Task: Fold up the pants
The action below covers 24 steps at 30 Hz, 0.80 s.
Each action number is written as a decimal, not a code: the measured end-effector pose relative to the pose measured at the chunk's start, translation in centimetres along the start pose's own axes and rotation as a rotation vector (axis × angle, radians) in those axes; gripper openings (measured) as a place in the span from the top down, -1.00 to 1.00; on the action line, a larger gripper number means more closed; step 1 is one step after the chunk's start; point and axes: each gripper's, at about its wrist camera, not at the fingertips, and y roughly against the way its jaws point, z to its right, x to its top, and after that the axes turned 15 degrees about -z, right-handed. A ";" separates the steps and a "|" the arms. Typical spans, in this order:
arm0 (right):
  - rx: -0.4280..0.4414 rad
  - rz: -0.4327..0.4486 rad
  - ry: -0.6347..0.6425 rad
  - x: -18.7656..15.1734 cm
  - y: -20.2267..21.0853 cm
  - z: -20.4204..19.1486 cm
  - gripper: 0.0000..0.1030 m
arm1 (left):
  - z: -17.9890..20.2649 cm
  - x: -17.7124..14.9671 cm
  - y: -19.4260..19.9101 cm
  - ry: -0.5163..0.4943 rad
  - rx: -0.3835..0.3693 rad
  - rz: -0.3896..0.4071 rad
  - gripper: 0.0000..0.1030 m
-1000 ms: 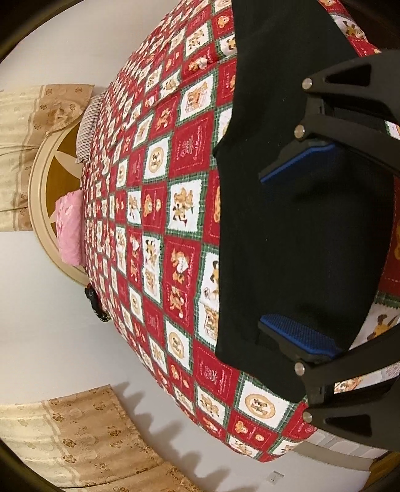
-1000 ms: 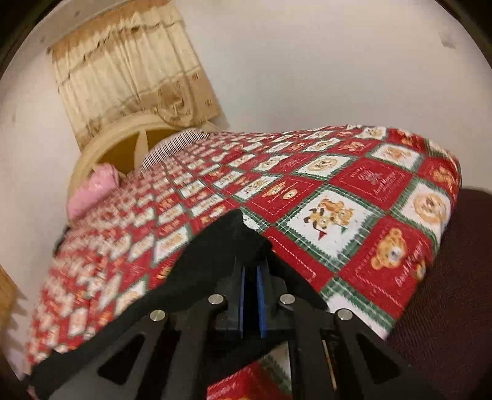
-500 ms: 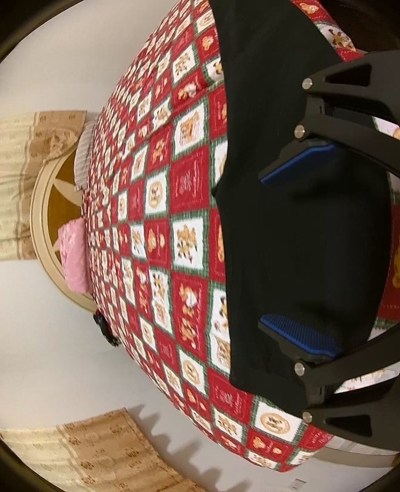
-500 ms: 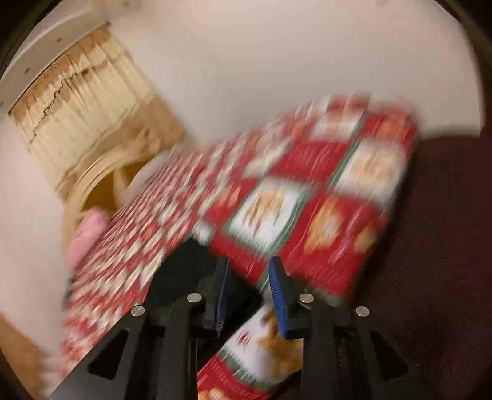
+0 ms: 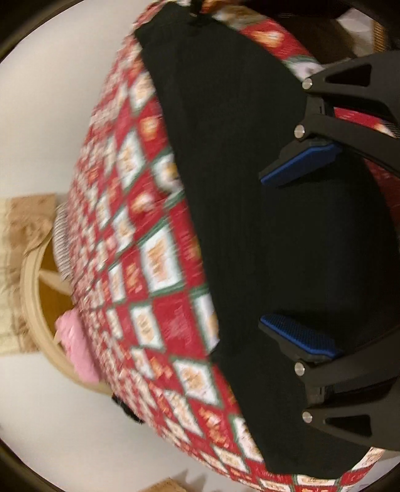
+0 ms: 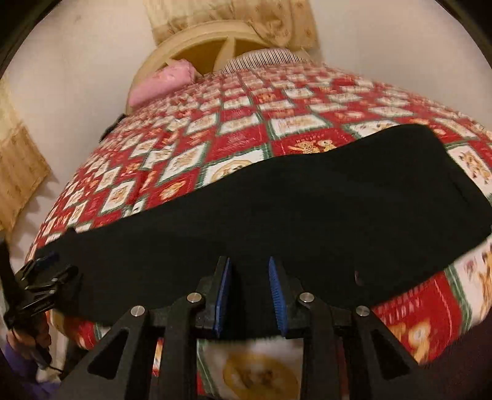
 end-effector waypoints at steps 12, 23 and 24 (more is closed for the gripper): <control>0.207 0.103 0.028 1.1 3.2 -1.8 0.46 | -1.3 0.0 2.7 0.048 -0.069 0.071 -0.90; 0.295 -0.106 0.192 4.6 -4.4 -5.8 0.46 | 1.4 2.1 -1.5 0.058 -0.058 -0.044 -0.90; 0.290 -0.096 0.178 4.7 -3.8 -5.2 0.46 | 1.6 1.6 -1.2 0.054 -0.046 -0.011 -0.91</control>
